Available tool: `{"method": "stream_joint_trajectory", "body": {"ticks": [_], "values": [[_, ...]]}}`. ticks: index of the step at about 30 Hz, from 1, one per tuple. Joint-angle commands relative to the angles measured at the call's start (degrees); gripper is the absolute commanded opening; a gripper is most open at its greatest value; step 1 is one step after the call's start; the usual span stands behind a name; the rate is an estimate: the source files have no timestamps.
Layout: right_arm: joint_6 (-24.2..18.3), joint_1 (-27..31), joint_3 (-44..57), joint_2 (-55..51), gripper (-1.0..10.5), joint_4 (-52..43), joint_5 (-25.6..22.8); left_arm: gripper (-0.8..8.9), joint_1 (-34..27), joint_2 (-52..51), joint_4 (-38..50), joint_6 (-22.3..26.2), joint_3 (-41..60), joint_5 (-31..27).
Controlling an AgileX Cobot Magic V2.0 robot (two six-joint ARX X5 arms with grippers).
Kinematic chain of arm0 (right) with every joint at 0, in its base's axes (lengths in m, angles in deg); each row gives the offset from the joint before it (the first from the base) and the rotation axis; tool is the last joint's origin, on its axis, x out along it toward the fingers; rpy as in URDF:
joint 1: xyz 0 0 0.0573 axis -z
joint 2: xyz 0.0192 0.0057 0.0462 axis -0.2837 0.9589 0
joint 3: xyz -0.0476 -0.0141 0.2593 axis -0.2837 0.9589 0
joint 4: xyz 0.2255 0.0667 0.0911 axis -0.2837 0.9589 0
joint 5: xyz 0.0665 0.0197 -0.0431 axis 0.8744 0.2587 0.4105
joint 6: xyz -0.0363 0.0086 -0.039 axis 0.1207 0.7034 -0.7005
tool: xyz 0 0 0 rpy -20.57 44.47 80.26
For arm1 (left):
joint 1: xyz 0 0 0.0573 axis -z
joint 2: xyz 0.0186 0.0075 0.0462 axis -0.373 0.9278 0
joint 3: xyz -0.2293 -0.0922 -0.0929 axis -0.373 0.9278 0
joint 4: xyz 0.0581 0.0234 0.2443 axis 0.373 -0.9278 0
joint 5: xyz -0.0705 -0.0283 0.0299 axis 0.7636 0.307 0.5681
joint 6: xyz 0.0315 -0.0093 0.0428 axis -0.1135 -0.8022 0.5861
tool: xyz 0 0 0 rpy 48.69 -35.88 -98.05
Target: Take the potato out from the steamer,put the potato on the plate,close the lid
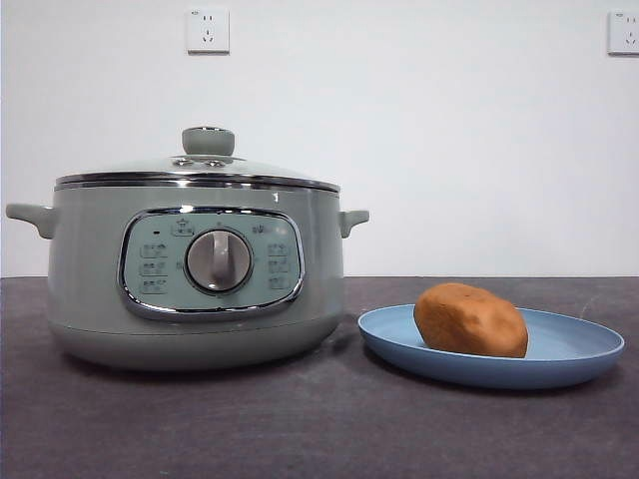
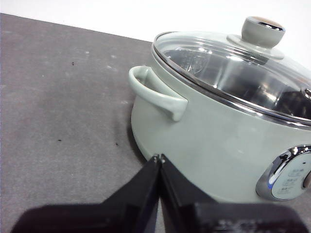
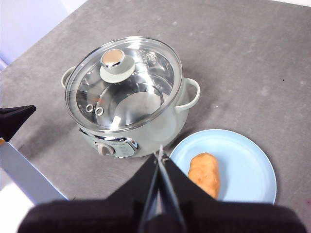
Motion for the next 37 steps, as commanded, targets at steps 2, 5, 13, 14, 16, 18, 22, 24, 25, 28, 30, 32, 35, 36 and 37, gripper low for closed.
{"method": "stream_joint_trajectory", "body": {"ticks": [2, 5, 13, 14, 16, 18, 22, 24, 25, 28, 30, 32, 35, 36, 37], "values": [[-0.3, 0.0, 0.0, 0.0, -0.1, -0.3, -0.2, -0.03, -0.2, -0.1, 0.0, -0.2, 0.7, -0.2], [-0.3, 0.0, 0.0, 0.0, -0.1, -0.3, -0.2, -0.03, -0.2, -0.1, 0.0, -0.2, 0.7, -0.2], [-0.3, 0.0, 0.0, 0.0, -0.1, -0.3, -0.2, -0.03, -0.2, -0.1, 0.0, -0.2, 0.7, -0.2], [-0.3, 0.0, 0.0, 0.0, -0.1, -0.3, -0.2, -0.03, -0.2, -0.1, 0.0, -0.2, 0.7, -0.2], [-0.3, 0.0, 0.0, 0.0, -0.1, -0.3, -0.2, -0.03, -0.2, -0.1, 0.0, -0.2, 0.7, -0.2], [-0.3, 0.0, 0.0, 0.0, -0.1, -0.3, -0.2, -0.03, -0.2, -0.1, 0.0, -0.2, 0.7, -0.2], [1.9, 0.0, 0.0, 0.0, -0.1, -0.5, -0.1, -0.03, -0.2, -0.1, 0.0, -0.2, 0.7, -0.2], [1.7, 0.0, 0.1, -0.1, 0.0, -0.8, -4.0, -0.03, -0.2, -0.1, 0.0, -0.2, 0.7, -0.2], [1.7, 0.3, 0.3, -0.5, 0.0, -1.4, -7.6, -0.03, -0.2, -0.1, 0.0, -0.2, 0.7, -0.2], [1.7, 1.7, 3.6, -3.7, 0.0, -6.0, -15.0, -0.03, -0.2, -0.1, 0.0, -0.2, 0.7, -0.2], [1.7, 3.1, 9.0, -7.9, 0.0, -12.4, -14.7, -0.03, -0.2, -0.1, 0.0, -0.2, 0.7, -0.2], [1.8, 4.6, 16.5, -12.7, 0.0, -19.8, -14.7, -0.03, -0.2, -0.1, 0.0, -0.2, 0.7, -0.2], [3.1, 7.4, 30.2, -21.0, 0.0, -31.3, -14.8, -0.03, -0.2, -0.1, 0.0, -0.2, 0.7, -0.2], [3.6, 8.5, 35.0, -23.8, 0.0, -34.6, -14.8, -0.03, -0.2, -0.1, 0.0, -0.2, 0.7, -0.2], [4.1, 9.4, 38.9, -26.1, 0.0, -37.2, -14.8, -0.03, -0.2, -0.1, 0.0, -0.2, 0.7, -0.2]]}}
